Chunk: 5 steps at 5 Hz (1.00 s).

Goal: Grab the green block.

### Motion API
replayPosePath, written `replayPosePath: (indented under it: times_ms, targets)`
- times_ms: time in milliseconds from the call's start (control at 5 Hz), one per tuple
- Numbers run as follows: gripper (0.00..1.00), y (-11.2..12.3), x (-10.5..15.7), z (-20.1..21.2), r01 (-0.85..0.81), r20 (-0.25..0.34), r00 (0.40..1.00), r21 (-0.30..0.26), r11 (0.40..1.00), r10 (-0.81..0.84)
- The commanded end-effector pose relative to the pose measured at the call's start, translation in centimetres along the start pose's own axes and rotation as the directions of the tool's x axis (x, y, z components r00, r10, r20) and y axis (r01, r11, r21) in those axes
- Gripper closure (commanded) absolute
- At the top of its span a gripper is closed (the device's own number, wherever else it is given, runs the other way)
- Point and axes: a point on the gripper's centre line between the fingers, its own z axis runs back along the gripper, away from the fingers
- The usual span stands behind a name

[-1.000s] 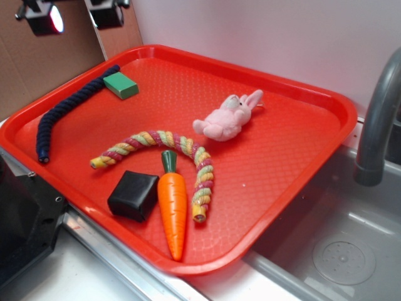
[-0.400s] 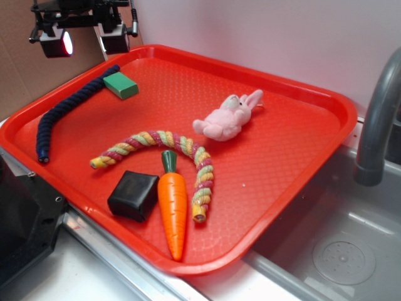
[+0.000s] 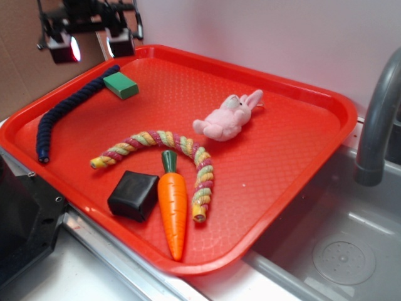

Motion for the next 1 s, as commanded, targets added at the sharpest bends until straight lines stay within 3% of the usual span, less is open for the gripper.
replayPosePath:
  times_ms: [0, 200, 400, 600, 800]
  targets:
    - [0.00, -0.1, 1.3, -2.2, -0.181, 0.006, 0.983, -0.120, 0.976, 0.183]
    - [0.00, -1.9, 1.4, -3.8, -0.158, -0.022, 0.987, -0.089, 0.983, 0.156]
    - [0.00, -2.6, 1.0, -4.5, -0.158, -0.013, 0.987, -0.057, 0.986, 0.158]
    - [1.00, -3.1, 0.9, -5.2, -0.170, -0.014, 0.985, -0.041, 0.985, 0.170]
    - [1.00, -3.0, 0.6, -4.2, -0.158, -0.003, 0.987, -0.052, 0.986, 0.158]
